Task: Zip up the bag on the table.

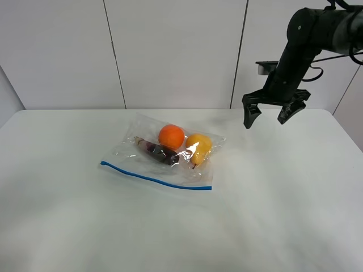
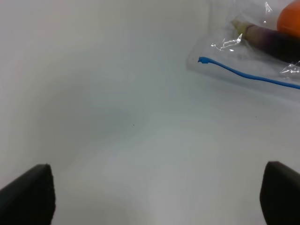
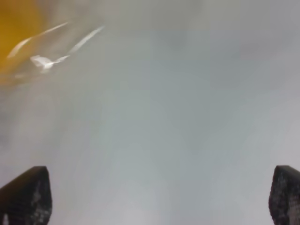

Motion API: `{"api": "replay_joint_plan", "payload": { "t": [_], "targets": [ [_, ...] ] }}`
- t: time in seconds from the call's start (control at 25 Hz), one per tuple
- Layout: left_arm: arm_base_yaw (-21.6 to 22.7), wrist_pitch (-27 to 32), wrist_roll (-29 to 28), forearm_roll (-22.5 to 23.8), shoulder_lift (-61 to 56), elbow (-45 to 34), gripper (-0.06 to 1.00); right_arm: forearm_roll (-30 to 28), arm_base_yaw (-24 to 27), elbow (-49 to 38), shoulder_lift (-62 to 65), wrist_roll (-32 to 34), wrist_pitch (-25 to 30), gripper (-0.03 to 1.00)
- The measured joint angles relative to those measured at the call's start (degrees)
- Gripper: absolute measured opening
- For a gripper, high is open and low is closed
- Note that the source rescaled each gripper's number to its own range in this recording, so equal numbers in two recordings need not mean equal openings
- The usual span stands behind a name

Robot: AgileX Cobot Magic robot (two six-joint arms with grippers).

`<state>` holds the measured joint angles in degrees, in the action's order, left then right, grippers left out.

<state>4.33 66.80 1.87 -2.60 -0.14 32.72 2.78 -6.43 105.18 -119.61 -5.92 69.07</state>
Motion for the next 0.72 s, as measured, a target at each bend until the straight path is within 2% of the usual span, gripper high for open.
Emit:
{"api": "replay_joint_plan", "payload": {
  "t": [0.36, 0.52, 0.72],
  "targets": [
    [0.0, 0.0, 0.0, 0.0, 0.0, 0.0, 1.00, 0.4, 4.1, -1.5, 2.0, 0.4, 0.1, 1.00],
    [0.0, 0.0, 0.0, 0.0, 0.0, 0.0, 1.00, -0.4, 4.2, -7.2, 7.0, 0.4, 0.1, 1.00],
    [0.0, 0.0, 0.0, 0.0, 0.0, 0.0, 1.00, -1.3, 5.4, -19.6, 17.6, 0.4, 0.1, 1.00]
  ]
}}
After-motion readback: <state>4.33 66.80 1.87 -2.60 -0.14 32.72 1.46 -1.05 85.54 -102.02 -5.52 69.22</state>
